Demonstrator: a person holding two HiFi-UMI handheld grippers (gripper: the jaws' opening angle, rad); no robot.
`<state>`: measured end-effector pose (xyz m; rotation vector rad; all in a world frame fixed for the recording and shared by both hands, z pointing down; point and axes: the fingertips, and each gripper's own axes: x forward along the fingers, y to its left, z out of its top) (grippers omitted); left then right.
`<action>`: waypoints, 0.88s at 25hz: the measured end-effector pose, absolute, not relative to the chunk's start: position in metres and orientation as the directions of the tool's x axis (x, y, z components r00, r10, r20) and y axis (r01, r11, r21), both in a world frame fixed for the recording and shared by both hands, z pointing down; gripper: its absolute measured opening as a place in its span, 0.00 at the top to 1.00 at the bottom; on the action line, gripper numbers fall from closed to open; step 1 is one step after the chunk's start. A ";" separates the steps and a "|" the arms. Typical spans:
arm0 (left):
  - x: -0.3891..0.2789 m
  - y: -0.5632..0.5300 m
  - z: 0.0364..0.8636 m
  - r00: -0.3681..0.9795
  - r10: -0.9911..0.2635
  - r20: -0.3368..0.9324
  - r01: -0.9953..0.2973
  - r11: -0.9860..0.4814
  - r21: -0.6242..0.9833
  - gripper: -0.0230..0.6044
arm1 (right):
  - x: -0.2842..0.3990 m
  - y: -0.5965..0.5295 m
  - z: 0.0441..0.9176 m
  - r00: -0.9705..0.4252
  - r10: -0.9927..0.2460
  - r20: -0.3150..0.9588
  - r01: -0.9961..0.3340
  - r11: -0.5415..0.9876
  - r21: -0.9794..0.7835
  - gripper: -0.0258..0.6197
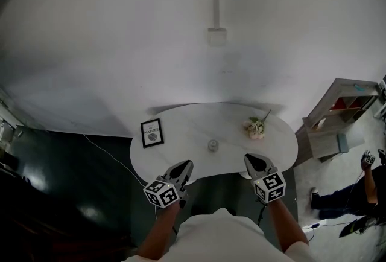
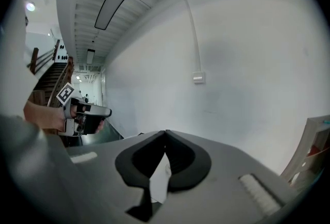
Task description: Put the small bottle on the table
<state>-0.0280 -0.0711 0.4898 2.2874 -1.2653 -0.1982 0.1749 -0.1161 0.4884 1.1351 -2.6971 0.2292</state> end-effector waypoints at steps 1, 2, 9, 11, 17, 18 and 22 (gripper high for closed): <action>-0.028 -0.070 0.490 0.552 -0.825 0.120 -0.752 -0.430 0.500 0.95 | 0.175 -0.115 0.488 -0.686 -0.685 0.246 -0.716 0.695 -0.063 0.94; -0.028 -0.070 0.489 0.550 -0.826 0.123 -0.754 -0.429 0.497 0.95 | 0.175 -0.115 0.487 -0.689 -0.683 0.242 -0.714 0.697 -0.064 0.94; -0.025 -0.070 0.489 0.550 -0.824 0.133 -0.761 -0.429 0.487 0.95 | 0.179 -0.113 0.486 -0.688 -0.688 0.231 -0.717 0.693 -0.073 0.94; -0.025 -0.071 0.489 0.551 -0.823 0.135 -0.761 -0.430 0.485 0.95 | 0.181 -0.114 0.487 -0.685 -0.691 0.231 -0.721 0.688 -0.081 0.94; -0.026 -0.071 0.493 0.553 -0.820 0.150 -0.762 -0.425 0.489 0.95 | 0.179 -0.115 0.487 -0.682 -0.694 0.232 -0.725 0.683 -0.090 0.94; -0.027 -0.071 0.494 0.552 -0.820 0.153 -0.763 -0.423 0.490 0.95 | 0.179 -0.115 0.487 -0.683 -0.693 0.232 -0.724 0.683 -0.090 0.94; -0.030 -0.071 0.497 0.550 -0.820 0.157 -0.764 -0.418 0.492 0.95 | 0.177 -0.117 0.490 -0.680 -0.694 0.235 -0.727 0.680 -0.095 0.94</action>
